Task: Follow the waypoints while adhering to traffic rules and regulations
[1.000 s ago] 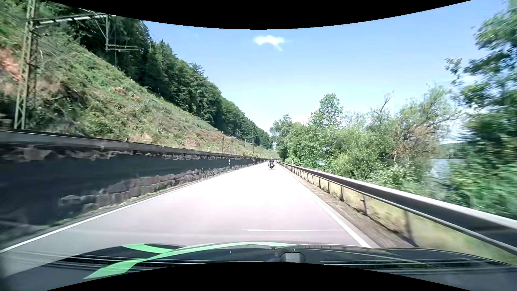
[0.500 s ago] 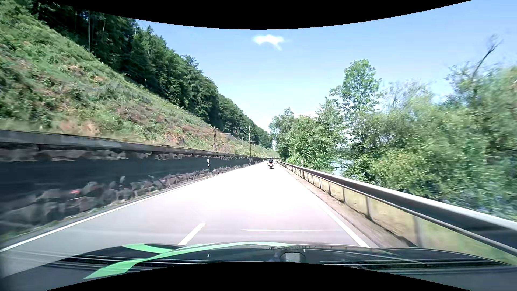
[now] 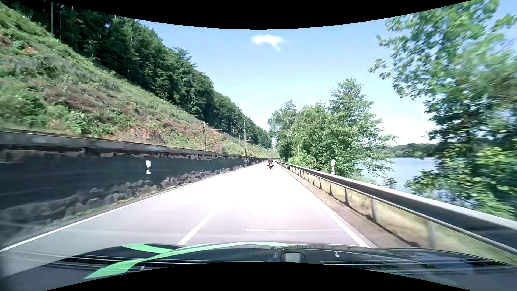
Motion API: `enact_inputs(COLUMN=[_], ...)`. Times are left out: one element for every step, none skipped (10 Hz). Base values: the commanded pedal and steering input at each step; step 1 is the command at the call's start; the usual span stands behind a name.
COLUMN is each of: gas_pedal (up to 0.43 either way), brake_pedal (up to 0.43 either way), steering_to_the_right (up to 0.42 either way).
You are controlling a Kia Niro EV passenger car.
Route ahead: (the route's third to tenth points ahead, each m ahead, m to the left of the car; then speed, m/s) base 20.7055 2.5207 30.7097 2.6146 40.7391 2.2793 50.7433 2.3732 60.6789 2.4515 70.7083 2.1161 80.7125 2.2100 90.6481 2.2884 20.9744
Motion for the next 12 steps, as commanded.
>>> enact_inputs(gas_pedal=[0.287,0.287,0.287,0.268,0.260,0.260,0.260,0.260,0.248,0.197,0.197,0.197], brake_pedal=[0.000,0.000,0.000,0.000,0.000,0.000,0.000,0.000,0.000,0.000,0.000,0.000], steering_to_the_right=[-0.003,-0.003,-0.003,-0.003,-0.004,-0.004,-0.004,-0.004,-0.004,-0.004,-0.004,-0.004])
